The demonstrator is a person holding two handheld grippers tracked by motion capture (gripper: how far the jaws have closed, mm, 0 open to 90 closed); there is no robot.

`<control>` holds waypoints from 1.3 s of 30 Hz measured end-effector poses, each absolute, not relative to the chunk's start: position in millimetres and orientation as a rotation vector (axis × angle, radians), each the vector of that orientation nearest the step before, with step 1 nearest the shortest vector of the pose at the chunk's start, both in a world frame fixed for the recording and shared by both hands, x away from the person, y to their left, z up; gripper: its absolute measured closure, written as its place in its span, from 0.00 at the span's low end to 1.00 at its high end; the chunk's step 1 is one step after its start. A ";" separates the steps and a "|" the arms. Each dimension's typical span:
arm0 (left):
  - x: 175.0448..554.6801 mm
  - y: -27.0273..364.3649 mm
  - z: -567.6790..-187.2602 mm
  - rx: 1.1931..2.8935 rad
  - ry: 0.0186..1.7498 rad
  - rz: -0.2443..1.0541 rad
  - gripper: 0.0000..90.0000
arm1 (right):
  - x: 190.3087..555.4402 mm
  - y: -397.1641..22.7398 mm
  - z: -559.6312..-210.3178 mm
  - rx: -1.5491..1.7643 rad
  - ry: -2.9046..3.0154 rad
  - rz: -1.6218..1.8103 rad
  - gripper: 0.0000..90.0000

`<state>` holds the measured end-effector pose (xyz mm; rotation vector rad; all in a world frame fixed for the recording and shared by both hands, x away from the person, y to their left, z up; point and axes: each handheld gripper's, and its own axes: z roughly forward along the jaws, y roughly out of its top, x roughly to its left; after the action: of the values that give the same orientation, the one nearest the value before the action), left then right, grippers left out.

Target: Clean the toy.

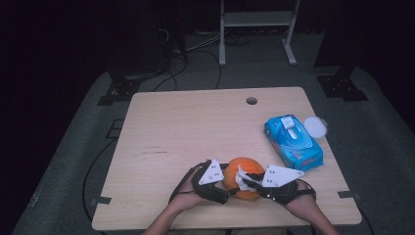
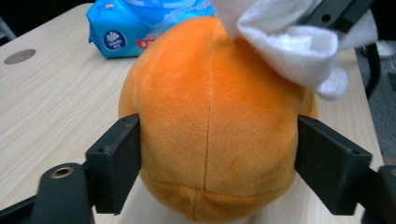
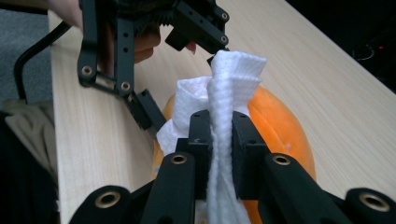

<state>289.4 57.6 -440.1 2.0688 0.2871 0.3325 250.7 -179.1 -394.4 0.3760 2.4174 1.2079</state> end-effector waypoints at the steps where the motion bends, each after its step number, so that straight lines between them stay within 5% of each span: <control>1: 290.0 59.5 -440.9 2.076 0.280 0.330 0.24 | 250.7 -179.1 -394.4 0.376 2.417 1.208 0.88; 11: 299.9 68.5 -439.7 2.005 0.325 0.235 0.16 | 257.7 -194.8 -400.0 0.467 2.391 1.161 0.88; 16: 300.3 74.6 -443.0 2.050 0.329 0.253 0.25 | 255.3 -183.3 -400.4 0.397 2.413 1.158 0.87; 25: 298.8 70.7 -435.4 1.938 0.276 0.293 0.20 | 255.9 -189.4 -404.8 0.441 2.382 1.151 0.88; 33: 304.0 81.7 -442.0 2.019 0.321 0.293 0.31 | 259.5 -188.8 -410.1 0.422 2.413 1.096 0.88; 39: 301.4 77.5 -435.1 1.954 0.300 0.283 0.20 | 263.4 -200.5 -414.3 0.527 2.399 1.143 0.88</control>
<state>301.4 77.5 -435.1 1.9538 0.3000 0.2832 263.4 -200.5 -414.3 0.5273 2.3993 1.1425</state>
